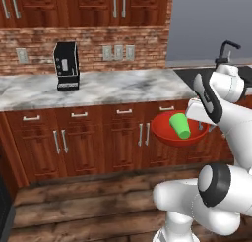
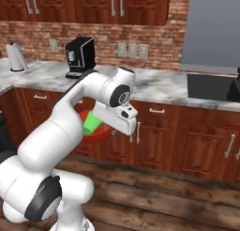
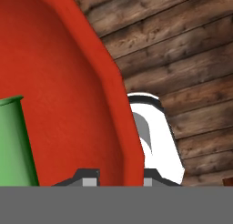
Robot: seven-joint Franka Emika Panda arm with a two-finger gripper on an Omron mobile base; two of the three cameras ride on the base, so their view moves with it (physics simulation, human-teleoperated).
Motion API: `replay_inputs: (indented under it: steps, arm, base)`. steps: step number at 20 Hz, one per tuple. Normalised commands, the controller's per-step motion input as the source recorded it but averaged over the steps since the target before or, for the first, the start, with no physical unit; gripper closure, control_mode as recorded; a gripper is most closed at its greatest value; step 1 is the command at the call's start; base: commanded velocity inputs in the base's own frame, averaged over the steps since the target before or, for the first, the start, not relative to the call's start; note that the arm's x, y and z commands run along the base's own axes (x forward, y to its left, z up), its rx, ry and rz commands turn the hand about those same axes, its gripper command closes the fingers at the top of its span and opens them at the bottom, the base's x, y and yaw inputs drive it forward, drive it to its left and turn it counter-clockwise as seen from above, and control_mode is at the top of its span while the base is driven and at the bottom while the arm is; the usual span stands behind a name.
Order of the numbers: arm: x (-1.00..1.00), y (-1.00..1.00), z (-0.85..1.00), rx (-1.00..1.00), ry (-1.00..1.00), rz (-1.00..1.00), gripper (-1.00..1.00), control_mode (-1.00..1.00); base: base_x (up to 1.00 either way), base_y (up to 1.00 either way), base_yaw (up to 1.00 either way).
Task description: Place the cup inside the bowl on the dining table and move the bowl to any counter.
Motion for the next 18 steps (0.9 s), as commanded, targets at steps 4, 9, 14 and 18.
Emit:
replay_inputs:
  steps: [4, 9, 14, 18]
  arm:
    - [0.00, 0.00, 0.00, 0.00, 0.00, 0.00, 1.00, 1.00]
    - [0.00, 0.00, 0.00, 0.00, 0.00, 0.00, 1.00, 1.00]
    - [0.00, 0.00, 0.00, 0.00, 0.00, 0.00, 1.00, 1.00]
    - [0.00, 0.00, 0.00, 0.00, 0.00, 0.00, 1.00, 1.00]
  base:
    - [0.89, 0.02, 0.00]
    - [0.87, 0.03, 0.00]
    - [0.79, 0.07, 0.00]
    - [0.80, 0.08, 0.00]
